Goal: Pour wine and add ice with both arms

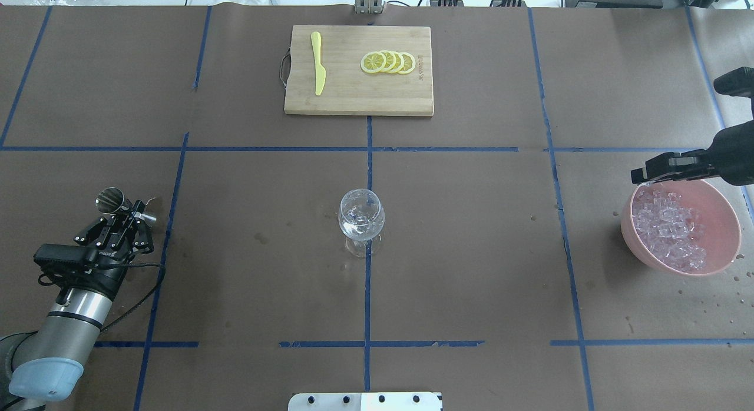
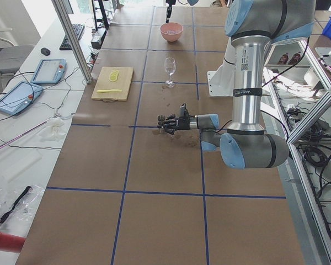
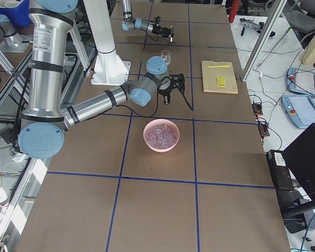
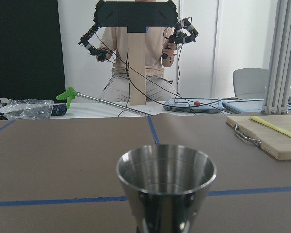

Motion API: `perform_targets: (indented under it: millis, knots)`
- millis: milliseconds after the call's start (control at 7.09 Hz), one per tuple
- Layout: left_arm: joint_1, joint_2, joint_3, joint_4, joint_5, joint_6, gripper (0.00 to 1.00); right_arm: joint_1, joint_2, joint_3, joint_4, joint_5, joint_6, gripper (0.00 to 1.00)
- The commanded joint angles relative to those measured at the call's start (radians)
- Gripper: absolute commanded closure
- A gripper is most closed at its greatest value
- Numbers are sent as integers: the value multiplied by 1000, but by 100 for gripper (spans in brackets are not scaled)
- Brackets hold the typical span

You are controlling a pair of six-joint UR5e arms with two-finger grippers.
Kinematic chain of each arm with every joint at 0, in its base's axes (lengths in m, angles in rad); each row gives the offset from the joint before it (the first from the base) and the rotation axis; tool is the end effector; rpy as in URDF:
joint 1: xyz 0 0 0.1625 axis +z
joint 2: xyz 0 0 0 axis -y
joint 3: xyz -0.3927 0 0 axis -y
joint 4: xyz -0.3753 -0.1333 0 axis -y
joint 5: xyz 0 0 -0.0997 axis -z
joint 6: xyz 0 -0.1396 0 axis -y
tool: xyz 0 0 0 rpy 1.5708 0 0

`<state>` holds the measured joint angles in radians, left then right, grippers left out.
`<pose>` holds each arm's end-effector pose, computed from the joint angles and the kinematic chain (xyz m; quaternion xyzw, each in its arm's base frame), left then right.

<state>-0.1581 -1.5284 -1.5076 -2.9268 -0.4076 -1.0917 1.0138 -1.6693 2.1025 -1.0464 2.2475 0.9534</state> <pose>0.3938 -0.3276 0.5172 0.5762 0.3249 -0.2091 0.7202 -0.1981 -0.4049 0.3769 0.1145 -0.5124 0.0149 0.8509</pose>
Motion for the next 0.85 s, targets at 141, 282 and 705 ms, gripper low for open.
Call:
perform_targets:
  millis: [141, 282, 705]
  knots:
    - [6, -2, 3, 6, -5, -1, 56, -21, 57, -3, -1, 1, 56, 100]
    - [6, -1, 4, 6, -17, -1, 57, -24, 59, -3, -1, 3, 56, 100]
    - [5, 1, -9, 6, -68, 18, 0, -27, 72, -3, -1, 3, 56, 100]
